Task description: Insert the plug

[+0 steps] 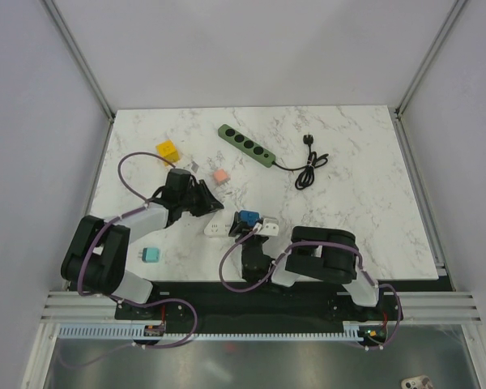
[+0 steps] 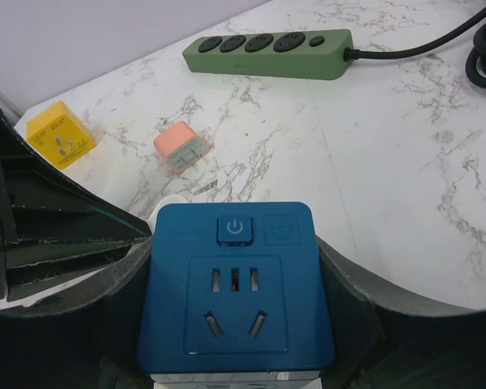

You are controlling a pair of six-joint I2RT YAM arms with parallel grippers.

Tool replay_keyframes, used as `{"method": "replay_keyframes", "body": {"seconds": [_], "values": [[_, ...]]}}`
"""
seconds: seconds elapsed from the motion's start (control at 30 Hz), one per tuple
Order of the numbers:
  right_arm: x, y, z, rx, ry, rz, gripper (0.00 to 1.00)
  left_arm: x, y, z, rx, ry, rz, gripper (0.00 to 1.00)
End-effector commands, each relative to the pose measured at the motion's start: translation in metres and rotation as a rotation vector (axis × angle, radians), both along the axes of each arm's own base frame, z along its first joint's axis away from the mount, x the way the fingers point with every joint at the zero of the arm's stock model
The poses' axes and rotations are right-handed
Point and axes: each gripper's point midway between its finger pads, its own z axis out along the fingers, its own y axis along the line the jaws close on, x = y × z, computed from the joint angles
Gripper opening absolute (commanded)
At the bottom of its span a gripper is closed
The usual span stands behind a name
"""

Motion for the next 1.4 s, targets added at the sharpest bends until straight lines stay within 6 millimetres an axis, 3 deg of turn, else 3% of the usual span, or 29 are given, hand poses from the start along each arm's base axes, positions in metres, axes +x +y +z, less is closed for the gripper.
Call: {"method": "replay_keyframes", "body": {"seconds": [0.0,0.2,0.5,0.77,1.03,1.27,1.37], "values": [[-0.063,-0.101,-0.181,-1.076,0.309,0.227,0.00,-0.062,0.008,-0.052,0.059,0.263,-0.002,0.16],[-0.062,-0.090,-0.161,-1.094,0.314,0.256,0.00,-0.067,0.009,-0.045,0.044,0.251,0.006,0.17],[-0.063,-0.097,-0.172,-1.284,0.333,0.208,0.00,-0.075,0.006,-0.035,-0.009,0.241,0.025,0.16],[-0.068,-0.098,-0.200,-1.187,0.424,0.301,0.00,-0.080,0.007,-0.037,-0.011,0.236,0.007,0.16],[-0.064,-0.086,-0.199,-1.014,0.500,0.498,0.00,-0.082,0.007,-0.038,-0.006,0.234,-0.005,0.17],[-0.062,-0.069,-0.187,-1.008,0.519,0.592,0.00,-0.082,0.006,-0.032,-0.023,0.224,0.002,0.18],[-0.061,-0.067,-0.182,-0.983,0.532,0.595,0.15,-0.083,0.006,-0.032,-0.023,0.227,0.004,0.18]]}}
